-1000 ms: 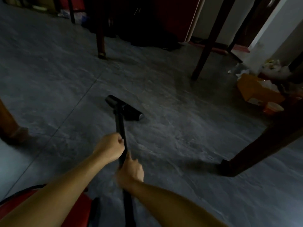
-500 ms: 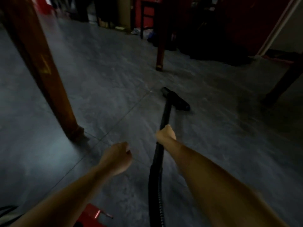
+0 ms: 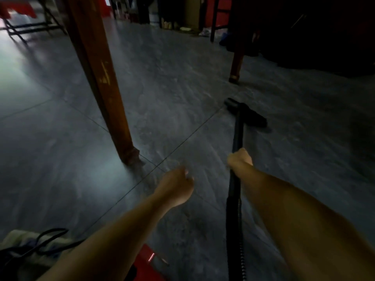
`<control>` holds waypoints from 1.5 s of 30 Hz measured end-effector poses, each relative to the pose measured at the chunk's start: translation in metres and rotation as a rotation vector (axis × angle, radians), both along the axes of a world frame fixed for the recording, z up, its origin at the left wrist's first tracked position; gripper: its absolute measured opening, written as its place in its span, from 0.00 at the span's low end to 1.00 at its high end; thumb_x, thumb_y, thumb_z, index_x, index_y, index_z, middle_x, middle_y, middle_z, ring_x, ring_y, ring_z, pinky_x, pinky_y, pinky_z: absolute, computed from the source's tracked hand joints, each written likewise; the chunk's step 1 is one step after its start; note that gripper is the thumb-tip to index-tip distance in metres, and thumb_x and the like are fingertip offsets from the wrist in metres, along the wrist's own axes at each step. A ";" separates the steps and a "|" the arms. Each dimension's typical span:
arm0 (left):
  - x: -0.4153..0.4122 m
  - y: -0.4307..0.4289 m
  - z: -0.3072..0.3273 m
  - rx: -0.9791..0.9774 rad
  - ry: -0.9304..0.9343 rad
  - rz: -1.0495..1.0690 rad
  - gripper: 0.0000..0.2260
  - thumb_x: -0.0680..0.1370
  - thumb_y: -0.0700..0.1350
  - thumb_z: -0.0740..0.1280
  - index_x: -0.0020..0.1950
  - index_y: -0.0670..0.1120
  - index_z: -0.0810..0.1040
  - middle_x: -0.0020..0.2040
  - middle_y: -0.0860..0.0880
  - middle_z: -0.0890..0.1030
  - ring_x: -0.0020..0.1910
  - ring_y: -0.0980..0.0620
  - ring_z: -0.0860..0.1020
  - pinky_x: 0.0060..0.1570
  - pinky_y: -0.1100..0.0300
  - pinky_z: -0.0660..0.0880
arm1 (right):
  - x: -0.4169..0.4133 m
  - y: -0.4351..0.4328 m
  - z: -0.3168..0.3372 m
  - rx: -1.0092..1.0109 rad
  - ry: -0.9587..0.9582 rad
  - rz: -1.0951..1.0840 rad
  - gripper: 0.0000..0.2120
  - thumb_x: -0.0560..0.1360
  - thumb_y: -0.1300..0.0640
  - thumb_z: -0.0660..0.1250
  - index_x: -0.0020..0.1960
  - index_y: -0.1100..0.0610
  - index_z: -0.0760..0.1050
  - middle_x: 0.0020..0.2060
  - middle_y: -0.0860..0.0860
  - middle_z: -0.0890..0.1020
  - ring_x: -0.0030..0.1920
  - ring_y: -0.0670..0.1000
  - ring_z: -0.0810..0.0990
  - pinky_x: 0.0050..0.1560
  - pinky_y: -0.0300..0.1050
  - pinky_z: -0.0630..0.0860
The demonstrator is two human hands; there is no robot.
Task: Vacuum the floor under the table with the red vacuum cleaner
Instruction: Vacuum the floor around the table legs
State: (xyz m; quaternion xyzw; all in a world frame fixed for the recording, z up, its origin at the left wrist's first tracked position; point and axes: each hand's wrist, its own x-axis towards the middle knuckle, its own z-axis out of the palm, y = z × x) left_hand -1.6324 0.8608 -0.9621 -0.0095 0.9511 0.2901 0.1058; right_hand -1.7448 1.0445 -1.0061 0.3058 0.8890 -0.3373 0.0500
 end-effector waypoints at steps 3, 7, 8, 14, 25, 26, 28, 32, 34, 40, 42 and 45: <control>-0.016 0.010 0.008 -0.069 0.010 -0.026 0.13 0.80 0.44 0.56 0.60 0.40 0.73 0.59 0.40 0.78 0.55 0.44 0.77 0.53 0.54 0.73 | 0.012 -0.005 -0.011 0.003 -0.017 0.053 0.23 0.79 0.54 0.60 0.71 0.61 0.65 0.66 0.61 0.74 0.64 0.62 0.75 0.64 0.52 0.72; -0.027 0.018 0.018 -0.058 0.106 -0.001 0.11 0.79 0.45 0.56 0.51 0.40 0.74 0.53 0.38 0.78 0.49 0.43 0.76 0.47 0.53 0.70 | 0.038 -0.050 -0.016 0.002 -0.013 0.350 0.27 0.80 0.51 0.58 0.77 0.58 0.58 0.71 0.59 0.69 0.69 0.60 0.69 0.67 0.51 0.67; -0.026 0.020 0.019 -0.044 0.133 0.008 0.09 0.79 0.45 0.57 0.46 0.41 0.72 0.50 0.38 0.79 0.45 0.43 0.75 0.43 0.54 0.69 | 0.044 -0.059 -0.017 0.028 -0.032 0.454 0.28 0.81 0.50 0.57 0.78 0.57 0.56 0.72 0.58 0.67 0.70 0.60 0.68 0.68 0.51 0.66; -0.007 0.014 0.022 -0.013 0.078 0.035 0.14 0.80 0.46 0.56 0.60 0.40 0.73 0.57 0.40 0.78 0.54 0.44 0.76 0.53 0.54 0.71 | 0.065 -0.054 -0.033 0.156 -0.065 0.608 0.25 0.80 0.46 0.54 0.76 0.49 0.58 0.68 0.58 0.73 0.65 0.61 0.74 0.63 0.55 0.71; 0.020 -0.027 0.027 0.010 -0.018 0.066 0.13 0.80 0.46 0.56 0.59 0.41 0.73 0.55 0.40 0.79 0.53 0.43 0.78 0.56 0.49 0.75 | 0.098 -0.051 -0.027 0.224 -0.138 0.473 0.28 0.82 0.52 0.52 0.79 0.60 0.49 0.73 0.62 0.65 0.71 0.61 0.66 0.69 0.53 0.64; 0.023 -0.026 0.027 0.010 -0.003 0.055 0.11 0.79 0.46 0.58 0.55 0.42 0.74 0.52 0.40 0.79 0.51 0.43 0.78 0.53 0.50 0.75 | 0.111 -0.059 -0.031 0.206 -0.144 0.532 0.28 0.82 0.51 0.52 0.79 0.59 0.49 0.73 0.61 0.65 0.71 0.61 0.66 0.69 0.54 0.63; 0.029 -0.021 0.030 0.030 -0.009 0.050 0.09 0.79 0.45 0.58 0.43 0.43 0.72 0.44 0.41 0.78 0.46 0.42 0.77 0.49 0.52 0.73 | 0.144 -0.070 -0.037 0.184 -0.148 0.638 0.29 0.82 0.49 0.54 0.79 0.58 0.49 0.74 0.60 0.64 0.72 0.60 0.65 0.71 0.54 0.61; 0.046 -0.005 0.036 0.092 -0.058 0.014 0.14 0.79 0.46 0.58 0.41 0.38 0.74 0.42 0.35 0.75 0.44 0.39 0.76 0.44 0.53 0.70 | 0.185 -0.050 -0.039 0.293 -0.133 0.661 0.27 0.82 0.50 0.55 0.77 0.57 0.53 0.74 0.60 0.64 0.72 0.60 0.64 0.72 0.55 0.60; 0.052 0.002 0.041 0.045 -0.058 -0.037 0.14 0.80 0.47 0.57 0.49 0.37 0.75 0.48 0.36 0.78 0.49 0.39 0.77 0.42 0.55 0.70 | 0.186 -0.027 -0.027 0.297 -0.132 0.588 0.28 0.82 0.50 0.56 0.77 0.58 0.53 0.74 0.59 0.62 0.73 0.61 0.62 0.72 0.55 0.59; 0.059 0.019 0.060 0.000 -0.023 -0.126 0.14 0.80 0.48 0.57 0.53 0.39 0.76 0.54 0.38 0.79 0.55 0.40 0.76 0.49 0.56 0.69 | 0.190 0.033 0.010 0.316 -0.229 0.242 0.30 0.82 0.55 0.54 0.78 0.65 0.45 0.74 0.64 0.61 0.72 0.62 0.64 0.70 0.53 0.63; 0.061 0.027 0.062 0.026 -0.015 -0.126 0.15 0.80 0.48 0.58 0.53 0.38 0.76 0.55 0.38 0.79 0.56 0.39 0.76 0.53 0.55 0.71 | 0.202 0.024 0.007 0.266 -0.221 0.172 0.29 0.82 0.55 0.53 0.77 0.65 0.48 0.73 0.63 0.64 0.71 0.62 0.66 0.69 0.53 0.64; 0.063 0.046 0.059 0.074 -0.009 -0.180 0.11 0.79 0.48 0.59 0.44 0.42 0.76 0.51 0.39 0.79 0.53 0.40 0.77 0.53 0.52 0.72 | 0.234 -0.008 -0.003 0.224 -0.215 0.202 0.25 0.83 0.56 0.51 0.78 0.62 0.51 0.72 0.63 0.66 0.70 0.61 0.67 0.69 0.55 0.64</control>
